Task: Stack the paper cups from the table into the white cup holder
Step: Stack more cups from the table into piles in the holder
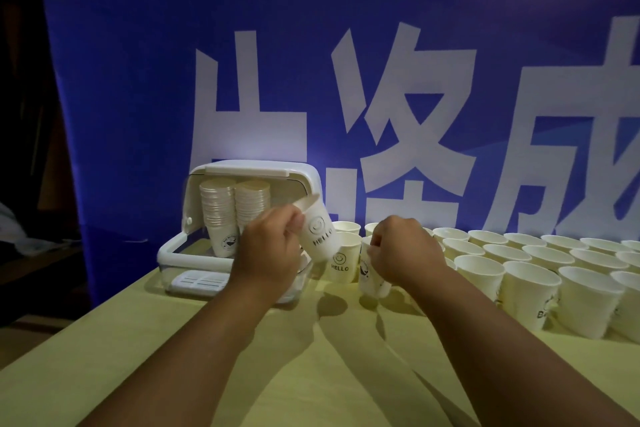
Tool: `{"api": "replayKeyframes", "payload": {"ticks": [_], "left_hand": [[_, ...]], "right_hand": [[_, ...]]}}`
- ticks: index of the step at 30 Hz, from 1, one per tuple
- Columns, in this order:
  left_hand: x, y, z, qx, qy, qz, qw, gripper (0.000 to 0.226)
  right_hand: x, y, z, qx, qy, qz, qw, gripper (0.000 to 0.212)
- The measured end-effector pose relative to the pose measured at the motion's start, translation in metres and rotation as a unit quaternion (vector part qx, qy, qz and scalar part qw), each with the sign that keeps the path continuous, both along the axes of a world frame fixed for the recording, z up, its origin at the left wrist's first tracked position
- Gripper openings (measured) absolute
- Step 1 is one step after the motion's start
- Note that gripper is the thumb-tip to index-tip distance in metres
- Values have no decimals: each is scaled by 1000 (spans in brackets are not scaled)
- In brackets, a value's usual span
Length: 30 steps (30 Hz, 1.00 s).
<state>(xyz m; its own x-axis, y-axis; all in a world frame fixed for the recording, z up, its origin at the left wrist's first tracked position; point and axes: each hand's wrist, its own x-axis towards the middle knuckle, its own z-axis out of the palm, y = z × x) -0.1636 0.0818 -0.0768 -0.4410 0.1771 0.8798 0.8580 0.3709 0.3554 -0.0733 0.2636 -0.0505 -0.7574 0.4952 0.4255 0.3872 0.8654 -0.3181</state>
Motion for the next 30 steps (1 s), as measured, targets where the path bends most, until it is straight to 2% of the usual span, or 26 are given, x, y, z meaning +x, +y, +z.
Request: {"api": "replayKeyframes", "payload": {"ticks": [3,6,10,14,19,22,25,30], "left_hand": [[-6,-15,11,59,13,34,998,24],[-17,-22,9,48,-1,58,997,21],[-34,-22,-3,-10,-51,75,996,22],[-40,-20,-8,-134,-67,158,976,26],[-36,-18,-12,-140,-161,105,971,22],[-29,-19,-9,-111,-195,66,972,21],[-28,-21,-9,-76,-185,42,979,5],[-35,-23,-14,16,-218,17,976,31]], "right_hand": [[2,-1,8,-30,40,16,999,18],[3,-5,8,-49,97,43,993,14],[0,-13,6,-96,165,82,978,16],[-7,-25,9,-113,232,102,961,11],[-26,-49,26,-106,290,131,942,11],[-45,-65,30,-120,290,141,939,15],[-61,-74,20,-112,277,145,943,12],[-70,-73,4,-51,189,174,965,14]]}}
